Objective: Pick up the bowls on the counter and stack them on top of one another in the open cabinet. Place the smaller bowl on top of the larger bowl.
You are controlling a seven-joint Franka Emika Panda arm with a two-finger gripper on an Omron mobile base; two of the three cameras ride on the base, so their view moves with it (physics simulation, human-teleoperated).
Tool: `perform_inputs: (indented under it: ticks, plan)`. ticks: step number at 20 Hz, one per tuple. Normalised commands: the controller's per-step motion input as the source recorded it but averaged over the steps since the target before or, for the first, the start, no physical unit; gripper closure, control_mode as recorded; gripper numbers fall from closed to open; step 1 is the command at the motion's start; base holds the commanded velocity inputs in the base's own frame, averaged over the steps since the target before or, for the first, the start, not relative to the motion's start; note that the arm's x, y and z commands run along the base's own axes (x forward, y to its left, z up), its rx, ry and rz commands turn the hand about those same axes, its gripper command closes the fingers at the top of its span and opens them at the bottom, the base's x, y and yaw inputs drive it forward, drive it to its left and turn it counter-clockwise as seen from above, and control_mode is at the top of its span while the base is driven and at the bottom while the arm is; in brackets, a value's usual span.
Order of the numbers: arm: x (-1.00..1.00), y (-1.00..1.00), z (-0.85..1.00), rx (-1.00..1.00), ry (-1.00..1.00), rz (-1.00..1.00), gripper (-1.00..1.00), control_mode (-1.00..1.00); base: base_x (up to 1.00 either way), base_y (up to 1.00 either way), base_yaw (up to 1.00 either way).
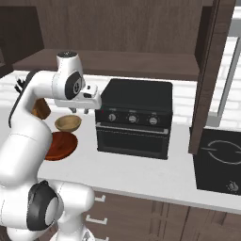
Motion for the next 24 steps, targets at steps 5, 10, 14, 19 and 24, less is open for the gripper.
perform_inputs:
  ticks: [5,10,14,19,24]
  plan:
    - [-0.02,0.37,-0.26,-0.13,0.0,-0.02,-1.0,-1.0,0.0,0.0,0.0]
    - [0.13,1.0,-0.81,-0.2,0.01,-0.01,-1.0,-1.0,0.0,0.0,0.0]
    - [0.61,0.59,-0.61,-0.08,0.0,-0.09,-1.0,-1.0,0.0,0.0,0.0]
    - [0.43,0.35,-0.13,-0.01,-0.05,0.0,-1.0,-1.0,0.0,0.0,0.0]
    - [0.14,0.55,-0.2,-0.04,-0.17,0.24,-1.0,-1.0,0.0,0.0,0.0]
